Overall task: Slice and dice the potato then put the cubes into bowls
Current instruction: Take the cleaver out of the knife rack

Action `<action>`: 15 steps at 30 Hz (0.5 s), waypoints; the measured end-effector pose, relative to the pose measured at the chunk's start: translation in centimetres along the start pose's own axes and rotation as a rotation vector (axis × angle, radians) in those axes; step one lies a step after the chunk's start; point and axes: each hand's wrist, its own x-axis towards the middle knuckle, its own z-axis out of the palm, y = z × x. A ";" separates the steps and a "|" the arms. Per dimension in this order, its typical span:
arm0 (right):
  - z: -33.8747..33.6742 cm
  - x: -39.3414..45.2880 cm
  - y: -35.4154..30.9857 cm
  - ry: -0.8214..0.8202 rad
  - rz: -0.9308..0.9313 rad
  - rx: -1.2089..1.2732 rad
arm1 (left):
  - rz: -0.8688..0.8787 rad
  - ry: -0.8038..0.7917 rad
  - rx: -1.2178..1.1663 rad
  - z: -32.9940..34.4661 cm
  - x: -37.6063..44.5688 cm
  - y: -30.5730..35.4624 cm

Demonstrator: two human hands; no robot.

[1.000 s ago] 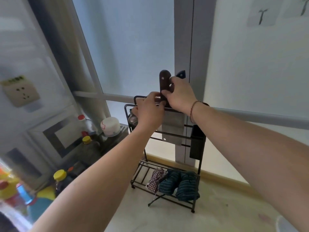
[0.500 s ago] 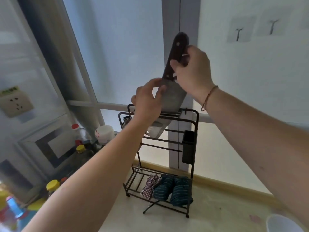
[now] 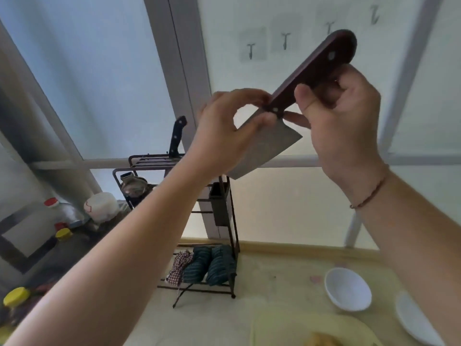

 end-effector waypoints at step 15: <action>-20.4 -19.9 4.0 0.254 0.368 -0.010 | -0.231 -0.361 -0.325 19.5 -17.4 9.7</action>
